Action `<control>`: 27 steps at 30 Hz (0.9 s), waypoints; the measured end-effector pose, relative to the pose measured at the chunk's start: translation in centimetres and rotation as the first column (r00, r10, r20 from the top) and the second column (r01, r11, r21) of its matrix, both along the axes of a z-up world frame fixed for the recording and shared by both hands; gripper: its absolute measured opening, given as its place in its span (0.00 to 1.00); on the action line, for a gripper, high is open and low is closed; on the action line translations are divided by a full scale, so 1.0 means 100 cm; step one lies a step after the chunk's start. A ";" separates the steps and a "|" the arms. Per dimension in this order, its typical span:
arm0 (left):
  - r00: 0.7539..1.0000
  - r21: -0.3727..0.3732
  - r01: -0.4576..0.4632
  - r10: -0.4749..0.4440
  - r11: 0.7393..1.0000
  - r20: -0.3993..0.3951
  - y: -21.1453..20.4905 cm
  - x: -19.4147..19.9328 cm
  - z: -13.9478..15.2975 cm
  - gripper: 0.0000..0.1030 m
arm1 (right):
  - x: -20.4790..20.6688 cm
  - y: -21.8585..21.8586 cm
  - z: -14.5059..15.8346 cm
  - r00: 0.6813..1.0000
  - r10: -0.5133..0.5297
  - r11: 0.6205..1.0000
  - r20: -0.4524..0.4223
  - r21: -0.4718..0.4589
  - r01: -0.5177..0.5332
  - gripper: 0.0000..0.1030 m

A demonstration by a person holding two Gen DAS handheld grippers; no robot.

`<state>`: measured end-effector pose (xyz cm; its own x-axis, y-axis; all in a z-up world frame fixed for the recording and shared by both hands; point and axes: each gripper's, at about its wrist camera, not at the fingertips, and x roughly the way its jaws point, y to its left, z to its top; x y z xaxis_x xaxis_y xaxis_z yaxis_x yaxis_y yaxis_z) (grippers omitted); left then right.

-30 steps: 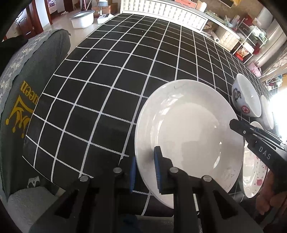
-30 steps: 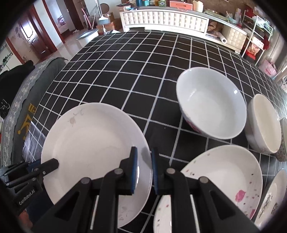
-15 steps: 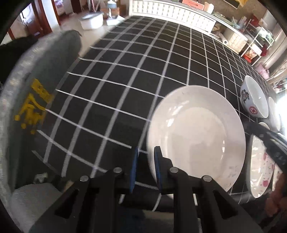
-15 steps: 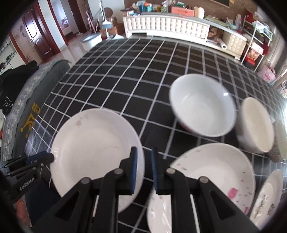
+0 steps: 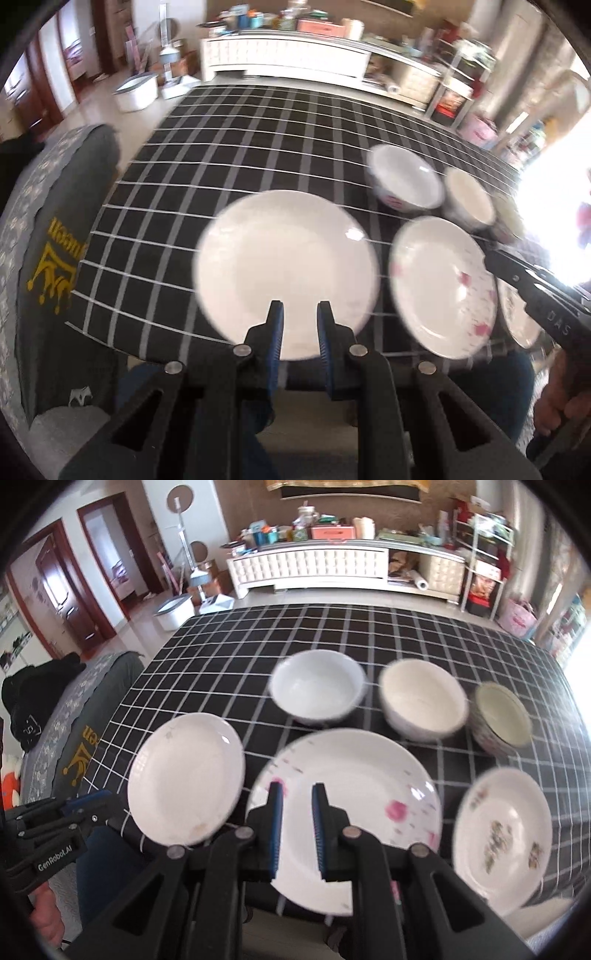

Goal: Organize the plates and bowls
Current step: 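Move the left tool to the pink-petal plate and grasp its rim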

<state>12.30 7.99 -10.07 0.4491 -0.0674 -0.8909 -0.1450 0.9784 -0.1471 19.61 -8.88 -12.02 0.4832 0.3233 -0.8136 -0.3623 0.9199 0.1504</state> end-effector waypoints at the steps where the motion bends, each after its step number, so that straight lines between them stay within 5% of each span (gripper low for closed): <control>1: 1.000 -0.007 0.013 -0.013 1.000 0.002 -0.007 -0.001 0.000 0.16 | -0.003 -0.010 -0.001 1.000 -0.014 1.000 -0.004 0.003 0.014 0.19; 15: 0.977 -0.074 0.215 -0.213 0.974 0.032 -0.094 0.013 -0.002 0.16 | -0.012 -0.088 -0.018 0.990 -0.138 0.990 -0.035 0.022 0.138 0.19; 27: 0.978 -0.105 0.202 -0.207 0.974 -0.039 -0.091 0.052 -0.046 0.16 | 0.007 -0.098 -0.048 0.985 -0.141 0.990 -0.098 0.004 0.142 0.19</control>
